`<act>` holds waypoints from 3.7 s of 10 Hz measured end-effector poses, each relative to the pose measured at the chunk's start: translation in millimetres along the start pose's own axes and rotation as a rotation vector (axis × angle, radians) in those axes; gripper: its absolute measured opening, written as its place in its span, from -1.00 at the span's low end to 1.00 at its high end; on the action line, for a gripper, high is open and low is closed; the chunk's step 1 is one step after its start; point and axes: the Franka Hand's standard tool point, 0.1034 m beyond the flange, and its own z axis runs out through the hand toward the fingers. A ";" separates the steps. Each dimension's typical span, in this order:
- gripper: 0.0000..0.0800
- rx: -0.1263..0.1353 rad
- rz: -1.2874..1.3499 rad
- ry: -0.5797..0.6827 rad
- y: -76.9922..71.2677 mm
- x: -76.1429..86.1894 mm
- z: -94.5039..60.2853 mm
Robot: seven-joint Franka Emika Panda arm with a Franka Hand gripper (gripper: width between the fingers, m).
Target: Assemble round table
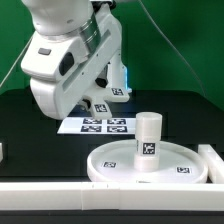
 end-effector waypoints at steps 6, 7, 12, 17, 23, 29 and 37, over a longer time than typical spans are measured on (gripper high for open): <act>0.15 -0.065 0.040 0.039 -12.8 12.4 -29.4; 0.15 -0.061 0.040 0.037 -12.3 10.9 -26.7; 0.15 -0.062 0.026 0.101 -9.0 37.1 -49.7; 0.15 -0.076 0.014 0.105 -2.7 43.9 -54.7; 0.15 -0.103 -0.026 0.139 0.0 89.8 -71.0; 0.15 -0.114 -0.053 0.147 -2.8 111.2 -71.0; 0.15 -0.147 -0.042 0.160 -1.8 111.3 -57.9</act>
Offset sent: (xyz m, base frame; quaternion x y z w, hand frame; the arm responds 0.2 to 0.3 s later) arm -0.0055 0.0160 0.0324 -0.0140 0.0666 0.0737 0.9950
